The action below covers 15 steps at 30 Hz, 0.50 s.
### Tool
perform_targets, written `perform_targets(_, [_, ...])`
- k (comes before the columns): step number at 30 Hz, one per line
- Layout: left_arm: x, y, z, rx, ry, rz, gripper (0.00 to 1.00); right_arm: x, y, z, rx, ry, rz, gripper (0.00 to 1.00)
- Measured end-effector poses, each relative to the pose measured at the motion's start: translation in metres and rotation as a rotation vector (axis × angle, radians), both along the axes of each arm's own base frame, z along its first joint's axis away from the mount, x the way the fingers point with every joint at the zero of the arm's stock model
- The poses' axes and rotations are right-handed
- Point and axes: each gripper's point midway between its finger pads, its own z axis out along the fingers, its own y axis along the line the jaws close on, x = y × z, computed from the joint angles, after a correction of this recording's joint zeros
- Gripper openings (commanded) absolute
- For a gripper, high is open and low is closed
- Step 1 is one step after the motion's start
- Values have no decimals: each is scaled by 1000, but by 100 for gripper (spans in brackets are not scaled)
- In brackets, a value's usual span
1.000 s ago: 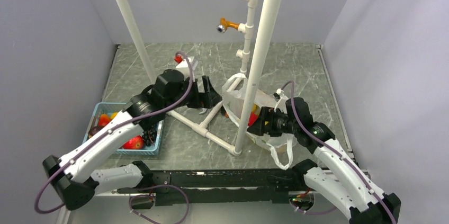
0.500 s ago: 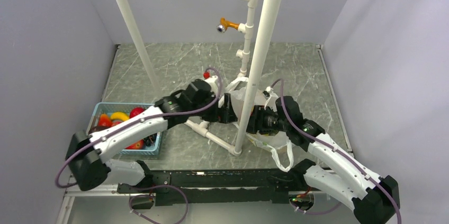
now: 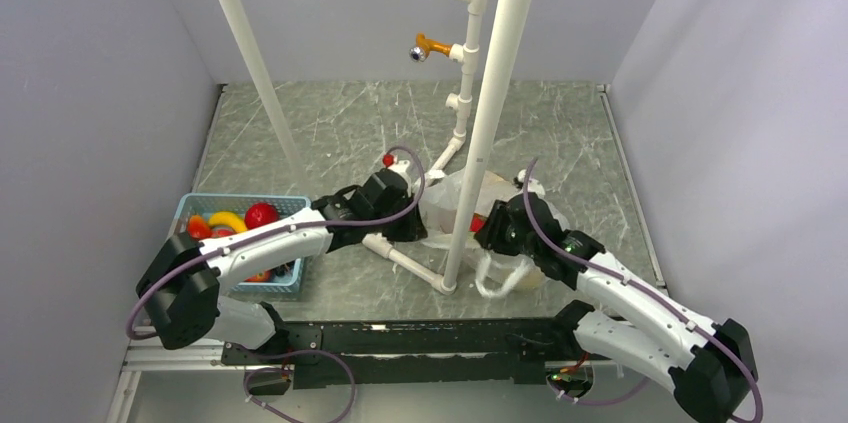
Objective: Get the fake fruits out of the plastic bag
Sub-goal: Adjust the plastic bag at the center of the board.
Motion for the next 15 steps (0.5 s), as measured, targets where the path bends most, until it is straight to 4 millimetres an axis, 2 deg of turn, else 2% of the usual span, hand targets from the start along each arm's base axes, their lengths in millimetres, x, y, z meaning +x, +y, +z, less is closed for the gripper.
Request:
perform_targets(4, [-14,16,-34,52,55,12,16,33,-45,-4,-124,-23,-249,35])
perform_targets(6, [-20,23,-47,77,81,20,15,51,-75,-3,-173,-38,-384,37])
perform_targets(8, [-23,27,-54,90,95,22,15,60,-92,1,-201,-60,-439,40])
perform_targets(10, [-24,28,-55,94,95,23,16,65,-93,10,-218,-91,-402,42])
perform_targets(12, [-22,29,-55,97,85,30,19,66,-82,22,-204,-123,-322,48])
perform_targets(13, [-21,29,-54,99,79,34,24,66,-76,26,-191,-138,-280,52])
perform_targets(15, [-21,30,-51,98,69,34,41,60,-61,33,-157,-157,-187,63])
